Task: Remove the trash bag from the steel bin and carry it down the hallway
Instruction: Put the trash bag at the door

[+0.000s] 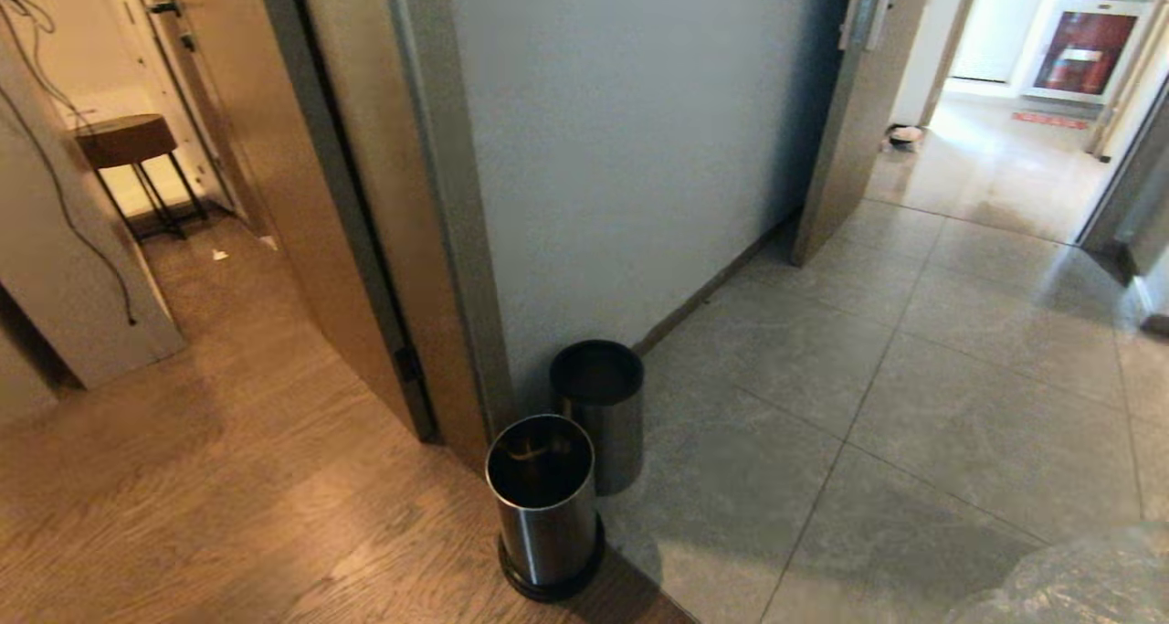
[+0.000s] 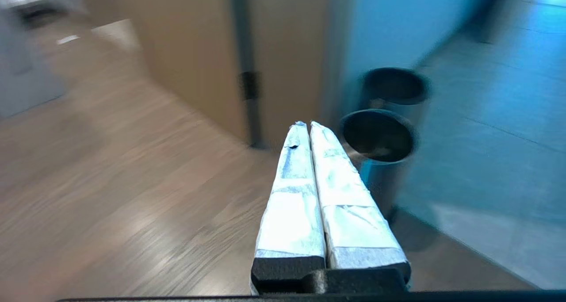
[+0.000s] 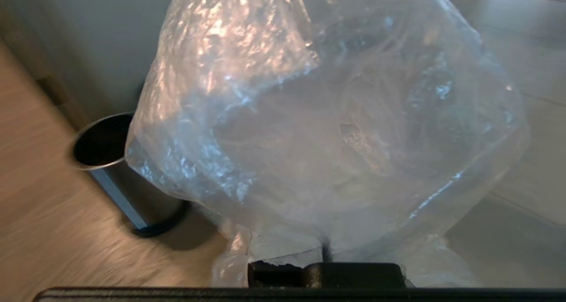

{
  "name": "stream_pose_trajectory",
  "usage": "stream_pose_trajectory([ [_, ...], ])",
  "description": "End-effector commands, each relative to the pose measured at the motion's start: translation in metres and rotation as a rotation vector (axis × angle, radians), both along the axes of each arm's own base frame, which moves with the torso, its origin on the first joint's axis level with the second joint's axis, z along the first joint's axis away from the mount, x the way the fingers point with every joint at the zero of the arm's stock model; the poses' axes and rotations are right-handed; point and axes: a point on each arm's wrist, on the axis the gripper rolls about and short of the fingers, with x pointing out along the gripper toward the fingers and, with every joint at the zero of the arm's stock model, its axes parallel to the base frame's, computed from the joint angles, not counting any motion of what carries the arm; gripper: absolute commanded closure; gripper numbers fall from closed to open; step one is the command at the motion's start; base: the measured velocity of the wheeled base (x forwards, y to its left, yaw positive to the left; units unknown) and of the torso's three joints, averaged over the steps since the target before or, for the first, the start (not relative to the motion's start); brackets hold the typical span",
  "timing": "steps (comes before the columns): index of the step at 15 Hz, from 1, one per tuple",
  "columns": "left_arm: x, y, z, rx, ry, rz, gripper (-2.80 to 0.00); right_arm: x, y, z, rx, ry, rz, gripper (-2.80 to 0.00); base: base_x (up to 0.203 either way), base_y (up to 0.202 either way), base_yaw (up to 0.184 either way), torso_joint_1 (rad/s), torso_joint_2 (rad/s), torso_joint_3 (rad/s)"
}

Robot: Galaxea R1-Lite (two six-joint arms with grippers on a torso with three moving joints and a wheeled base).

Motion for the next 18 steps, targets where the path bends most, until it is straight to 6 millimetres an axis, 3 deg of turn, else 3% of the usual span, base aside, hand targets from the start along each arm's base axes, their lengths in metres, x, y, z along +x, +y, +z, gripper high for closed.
stream_pose_trajectory([
  [1, 0.0, 0.0, 0.0, 0.0, 0.0, 0.001, 0.0, 0.0003, 0.0, -0.0003, 0.002, 0.003, -0.001, 0.0, 0.0, 0.01, -0.167, 0.006, 0.01, 0.002],
  [18, 0.0, 0.0, 0.0, 0.0, 0.0, 0.001, 0.0, 0.0003, -0.0001, -0.001, 0.019, 0.005, -0.004, 0.0, 0.0, 0.011, -0.169, 0.002, 0.0, 0.002],
])
